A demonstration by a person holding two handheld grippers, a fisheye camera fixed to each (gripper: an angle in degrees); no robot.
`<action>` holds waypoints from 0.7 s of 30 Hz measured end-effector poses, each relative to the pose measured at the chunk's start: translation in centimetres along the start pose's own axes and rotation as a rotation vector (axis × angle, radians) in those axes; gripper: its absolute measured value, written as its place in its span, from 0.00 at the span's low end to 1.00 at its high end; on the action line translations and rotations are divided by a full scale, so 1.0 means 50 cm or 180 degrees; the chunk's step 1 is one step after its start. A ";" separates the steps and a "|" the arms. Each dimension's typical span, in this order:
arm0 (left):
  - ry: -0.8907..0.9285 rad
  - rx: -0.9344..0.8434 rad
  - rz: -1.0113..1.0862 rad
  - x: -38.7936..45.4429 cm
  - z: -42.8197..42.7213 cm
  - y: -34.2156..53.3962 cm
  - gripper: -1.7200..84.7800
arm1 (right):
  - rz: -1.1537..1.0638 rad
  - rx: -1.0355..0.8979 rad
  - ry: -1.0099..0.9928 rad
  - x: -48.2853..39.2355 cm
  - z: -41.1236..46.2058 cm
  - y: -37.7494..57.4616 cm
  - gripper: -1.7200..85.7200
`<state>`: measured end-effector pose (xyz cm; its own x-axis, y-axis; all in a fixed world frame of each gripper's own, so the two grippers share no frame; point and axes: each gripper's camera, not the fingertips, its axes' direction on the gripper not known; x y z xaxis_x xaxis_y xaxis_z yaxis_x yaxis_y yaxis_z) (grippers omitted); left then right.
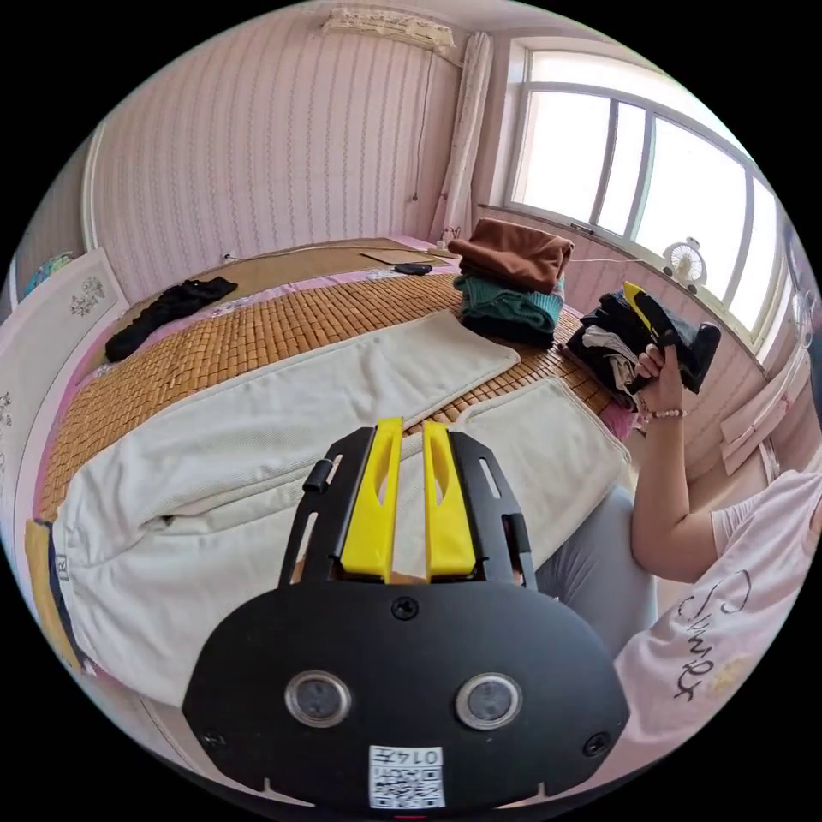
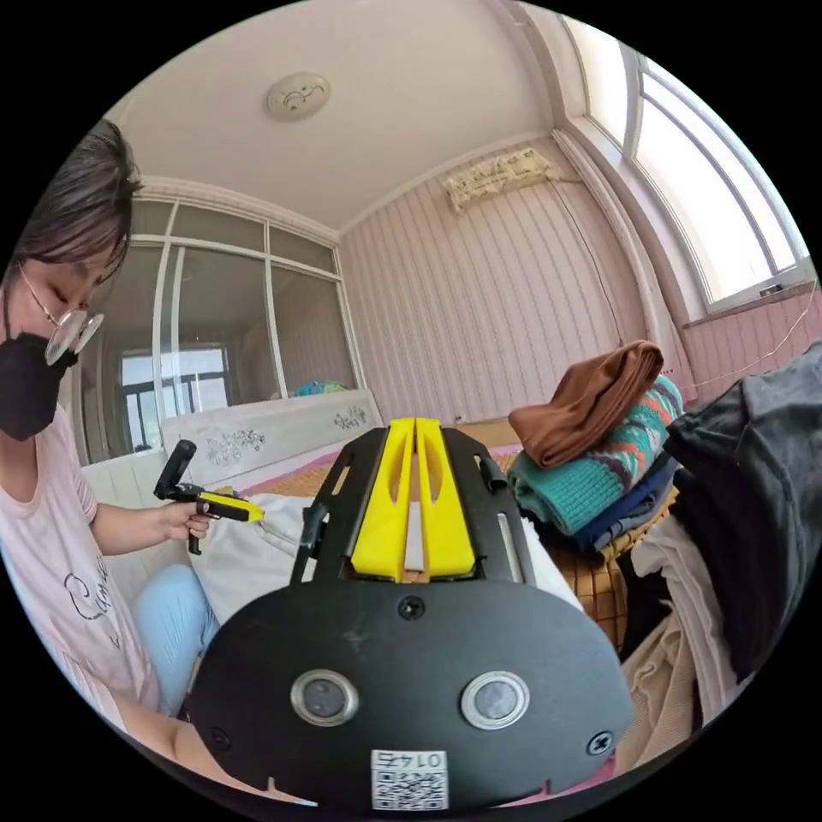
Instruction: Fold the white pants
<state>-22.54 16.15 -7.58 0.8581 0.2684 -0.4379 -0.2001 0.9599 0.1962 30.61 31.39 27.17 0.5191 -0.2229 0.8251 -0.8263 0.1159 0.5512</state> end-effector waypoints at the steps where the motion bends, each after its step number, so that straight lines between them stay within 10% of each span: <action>1: -0.0269 0.0081 -0.0222 -0.049 -0.063 0.052 0.08 | 0.0059 0.0106 0.0001 -0.003 -0.005 0.002 0.02; 12: -0.0652 0.0419 -0.2587 -0.444 -0.340 0.551 0.10 | 0.1348 -0.0977 0.0290 -0.008 -0.130 0.191 0.06; 21: -0.0552 0.0742 -0.3226 -0.666 -0.351 0.700 0.15 | 0.2408 -0.1585 0.1521 0.030 -0.258 0.332 0.21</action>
<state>-66.42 42.24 -1.52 0.6327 -0.6837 -0.3637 0.7287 0.6846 -0.0194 20.47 45.46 39.15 0.0222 0.4721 0.8813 -0.8456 0.4792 -0.2354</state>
